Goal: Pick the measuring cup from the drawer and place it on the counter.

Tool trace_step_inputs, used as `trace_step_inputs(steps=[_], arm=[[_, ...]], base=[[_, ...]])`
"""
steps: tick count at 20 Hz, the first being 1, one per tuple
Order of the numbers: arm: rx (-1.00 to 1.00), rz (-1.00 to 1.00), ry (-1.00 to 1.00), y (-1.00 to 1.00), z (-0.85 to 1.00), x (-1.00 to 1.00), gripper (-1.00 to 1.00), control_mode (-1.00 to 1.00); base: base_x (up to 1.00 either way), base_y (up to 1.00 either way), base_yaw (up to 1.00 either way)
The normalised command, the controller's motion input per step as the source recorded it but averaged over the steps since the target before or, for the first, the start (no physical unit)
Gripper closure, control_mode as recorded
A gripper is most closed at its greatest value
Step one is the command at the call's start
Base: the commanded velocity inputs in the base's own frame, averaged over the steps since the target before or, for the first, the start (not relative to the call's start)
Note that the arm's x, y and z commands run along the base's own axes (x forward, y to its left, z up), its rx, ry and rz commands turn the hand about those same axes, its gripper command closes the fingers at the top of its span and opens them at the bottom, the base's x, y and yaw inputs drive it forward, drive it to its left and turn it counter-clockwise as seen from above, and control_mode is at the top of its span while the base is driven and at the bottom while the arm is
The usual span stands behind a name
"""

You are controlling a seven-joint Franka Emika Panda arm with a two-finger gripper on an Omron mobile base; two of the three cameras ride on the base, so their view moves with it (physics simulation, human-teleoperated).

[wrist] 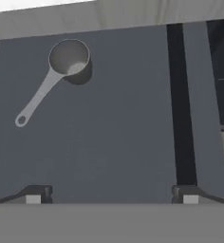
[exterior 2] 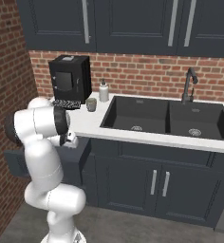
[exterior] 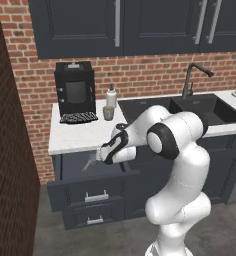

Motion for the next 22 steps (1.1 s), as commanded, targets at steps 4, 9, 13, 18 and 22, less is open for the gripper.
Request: trace_step_inputs(steps=[4,9,13,18,22], arm=[[0.00,0.00,0.06,0.19,-0.09,0.63,-1.00,-1.00],[0.00,0.00,0.04,0.22,-0.40,0.34,-1.00,-1.00],[-0.04,0.00,0.07,0.22,-0.50,0.19,-1.00,-1.00],[-0.05,0.00,0.16,0.14,-0.54,0.14,-1.00,-1.00],[-0.06,-0.01,0.25,0.09,-0.62,0.03,-1.00,-1.00]], base=[[0.00,0.00,0.00],[0.00,0.00,0.00],[0.00,0.00,0.00],[0.00,0.00,0.00],[0.00,0.00,0.00]])
